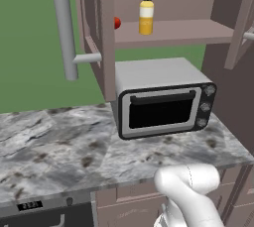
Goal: The dining table condiment station is running low on mustard. Refill the condiment station by opening the cabinet and taking the mustard from the cabinet and placing it on the dining table.
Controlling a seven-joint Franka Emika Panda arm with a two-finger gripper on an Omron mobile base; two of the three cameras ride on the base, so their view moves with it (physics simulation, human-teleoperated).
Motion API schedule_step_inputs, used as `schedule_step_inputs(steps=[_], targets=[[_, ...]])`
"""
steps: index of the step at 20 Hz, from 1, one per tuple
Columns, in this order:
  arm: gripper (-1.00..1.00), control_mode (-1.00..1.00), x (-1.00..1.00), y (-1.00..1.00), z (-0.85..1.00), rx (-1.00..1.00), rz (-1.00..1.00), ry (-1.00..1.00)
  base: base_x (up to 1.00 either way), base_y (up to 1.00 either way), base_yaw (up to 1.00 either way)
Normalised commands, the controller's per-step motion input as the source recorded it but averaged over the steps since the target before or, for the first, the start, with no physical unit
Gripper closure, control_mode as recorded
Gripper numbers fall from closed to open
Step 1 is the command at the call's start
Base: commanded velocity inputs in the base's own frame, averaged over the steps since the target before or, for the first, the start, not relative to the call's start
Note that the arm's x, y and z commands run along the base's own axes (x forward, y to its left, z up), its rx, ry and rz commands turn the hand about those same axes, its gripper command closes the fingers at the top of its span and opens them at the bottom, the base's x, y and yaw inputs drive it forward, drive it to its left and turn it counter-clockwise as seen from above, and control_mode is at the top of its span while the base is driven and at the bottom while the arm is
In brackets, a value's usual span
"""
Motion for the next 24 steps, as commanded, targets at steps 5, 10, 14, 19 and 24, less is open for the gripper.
schedule_step_inputs(steps=[5,10,14,19,24], targets=[[-1.0,-1.0,0.1,1.0,0.04,-0.35,-0.05,0.13,0.0,0.0,0.0],[-1.0,-1.0,0.33,0.9,0.0,-0.35,-0.14,0.26,0.0,0.0,0.0],[-1.0,-1.0,0.37,0.31,0.0,-0.29,-0.23,0.3,0.0,0.0,0.0],[-1.0,-1.0,0.4,-0.06,-0.05,-0.2,-0.27,0.31,0.0,0.0,0.0],[-1.0,-1.0,0.57,-0.27,-0.23,-0.12,-0.14,0.23,0.0,0.0,0.0]])
